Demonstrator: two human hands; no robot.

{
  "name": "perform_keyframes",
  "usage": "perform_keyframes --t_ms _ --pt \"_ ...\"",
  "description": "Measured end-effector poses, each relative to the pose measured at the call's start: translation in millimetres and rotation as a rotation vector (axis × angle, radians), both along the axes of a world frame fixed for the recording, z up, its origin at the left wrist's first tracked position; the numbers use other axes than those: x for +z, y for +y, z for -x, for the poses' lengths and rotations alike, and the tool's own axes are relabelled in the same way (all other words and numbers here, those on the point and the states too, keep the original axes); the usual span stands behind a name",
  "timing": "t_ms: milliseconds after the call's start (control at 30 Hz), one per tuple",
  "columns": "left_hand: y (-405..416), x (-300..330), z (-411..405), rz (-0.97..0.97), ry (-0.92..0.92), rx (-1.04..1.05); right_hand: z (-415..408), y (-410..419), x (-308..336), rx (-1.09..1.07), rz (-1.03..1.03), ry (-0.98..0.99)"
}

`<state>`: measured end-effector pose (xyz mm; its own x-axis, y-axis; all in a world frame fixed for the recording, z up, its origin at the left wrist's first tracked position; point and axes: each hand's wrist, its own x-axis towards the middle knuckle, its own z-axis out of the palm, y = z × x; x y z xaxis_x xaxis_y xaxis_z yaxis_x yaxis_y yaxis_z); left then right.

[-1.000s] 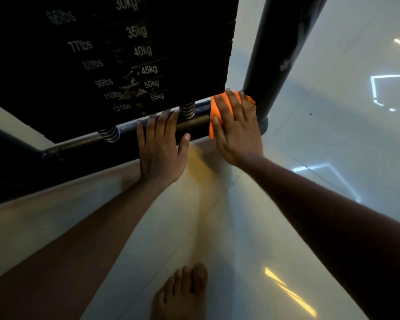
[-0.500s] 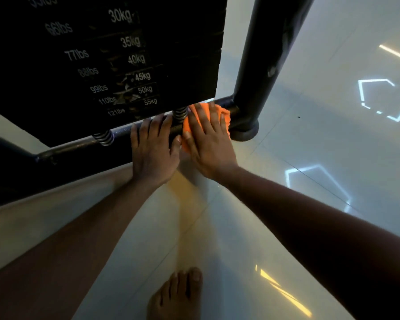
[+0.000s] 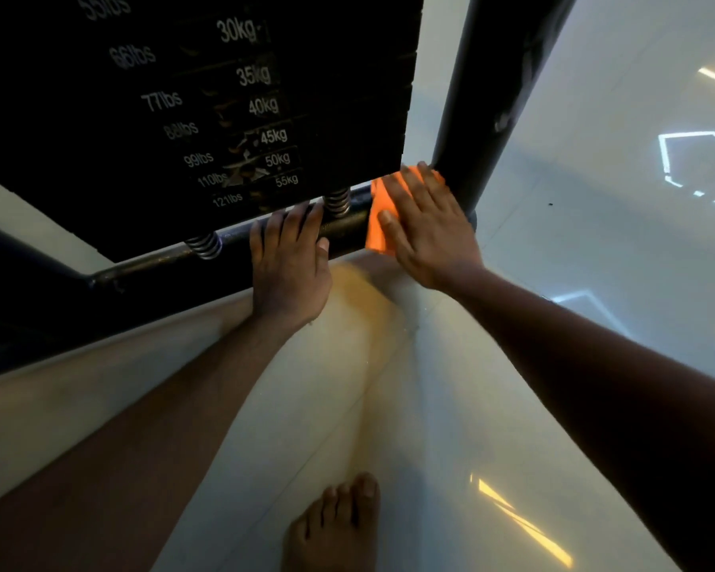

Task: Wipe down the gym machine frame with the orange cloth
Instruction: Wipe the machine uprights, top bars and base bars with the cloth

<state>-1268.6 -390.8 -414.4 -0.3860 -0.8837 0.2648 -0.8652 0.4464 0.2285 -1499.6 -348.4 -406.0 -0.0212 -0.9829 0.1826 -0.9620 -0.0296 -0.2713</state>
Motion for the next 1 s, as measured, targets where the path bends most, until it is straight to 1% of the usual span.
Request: perform_keyframes --t_ms 100,167,200,267,367,400,433,500,600,667,767,900,1000 --pt "-2 1 0 -0.014 0.013 -0.018 -36 -3 1 -0.205 0.039 -0.186" --pt "-2 3 0 -0.024 0.026 -0.014 -69 -8 3 -0.248 0.042 -0.291" --pt "-1 3 0 -0.029 0.033 -0.011 -79 -9 3 -0.245 0.048 -0.311" --pt "0 3 0 -0.031 0.046 -0.007 -78 -7 -1 -0.199 0.044 -0.266" --pt "0 3 0 -0.026 0.049 -0.018 -38 -1 -7 -0.021 0.004 0.000" --pt "0 3 0 -0.030 0.051 -0.022 -22 1 -7 0.014 -0.010 0.057" --pt "0 3 -1 -0.034 0.049 -0.024 -9 3 -7 0.011 -0.013 0.072" --pt "1 4 0 -0.049 0.046 -0.026 -4 5 -6 -0.078 0.003 0.031" --pt "-2 10 0 -0.115 0.079 -0.012 -50 -3 -3 -0.245 0.023 -0.118" --pt "-5 13 1 -0.146 0.095 -0.010 -76 -10 -3 -0.271 0.013 -0.143" --pt "-4 11 1 -0.132 0.080 -0.022 -69 -7 -4 -0.192 0.009 -0.078" --pt "-3 6 0 -0.101 0.046 -0.023 -7 1 -6 -0.006 -0.006 0.149" --pt "0 1 1 -0.033 0.005 -0.022 3 3 -5 -0.061 -0.003 0.139"
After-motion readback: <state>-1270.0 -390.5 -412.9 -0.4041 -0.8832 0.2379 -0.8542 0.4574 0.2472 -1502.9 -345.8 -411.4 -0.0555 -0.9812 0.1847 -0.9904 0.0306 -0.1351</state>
